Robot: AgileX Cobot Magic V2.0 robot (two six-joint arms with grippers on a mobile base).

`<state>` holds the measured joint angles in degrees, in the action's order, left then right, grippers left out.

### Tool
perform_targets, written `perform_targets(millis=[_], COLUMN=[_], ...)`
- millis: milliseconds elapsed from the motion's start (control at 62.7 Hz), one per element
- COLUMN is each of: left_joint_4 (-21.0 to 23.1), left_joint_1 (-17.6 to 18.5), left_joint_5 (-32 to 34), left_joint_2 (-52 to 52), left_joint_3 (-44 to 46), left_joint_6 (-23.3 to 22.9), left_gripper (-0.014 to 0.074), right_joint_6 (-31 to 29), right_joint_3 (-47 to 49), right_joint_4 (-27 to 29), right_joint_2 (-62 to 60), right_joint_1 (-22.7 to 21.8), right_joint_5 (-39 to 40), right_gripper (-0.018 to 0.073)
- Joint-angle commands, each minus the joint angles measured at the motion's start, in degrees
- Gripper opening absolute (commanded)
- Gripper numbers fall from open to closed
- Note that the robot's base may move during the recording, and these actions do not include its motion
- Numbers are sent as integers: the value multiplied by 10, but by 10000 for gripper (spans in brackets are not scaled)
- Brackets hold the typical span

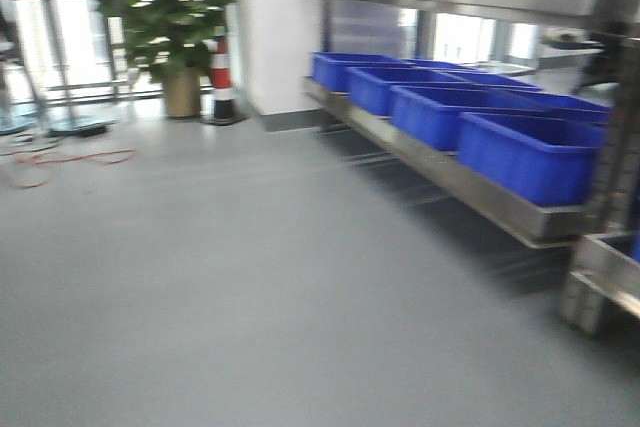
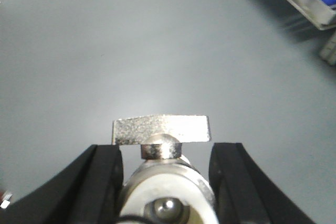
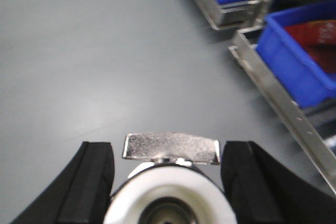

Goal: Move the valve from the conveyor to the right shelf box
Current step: 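Drive the base up to the steel shelf of blue boxes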

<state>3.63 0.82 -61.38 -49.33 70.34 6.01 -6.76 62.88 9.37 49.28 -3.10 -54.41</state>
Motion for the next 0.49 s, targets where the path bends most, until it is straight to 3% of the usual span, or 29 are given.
perform_targets(millis=[0, 478], left_joint_4=[10, 7], left_joint_1=[2, 2], left_joint_5=[24, 25], left_joint_2=[4, 4], left_joint_3=[8, 8], left_joint_6=[-1, -1], left_gripper=[-111, -111], right_joint_6=[-4, -4], right_joint_3=[5, 5], right_joint_4=[-4, -4], right_joint_2=[-6, -6], right_joint_1=[-1, -1], right_joint_5=[35, 35], right_gripper=[-163, -163])
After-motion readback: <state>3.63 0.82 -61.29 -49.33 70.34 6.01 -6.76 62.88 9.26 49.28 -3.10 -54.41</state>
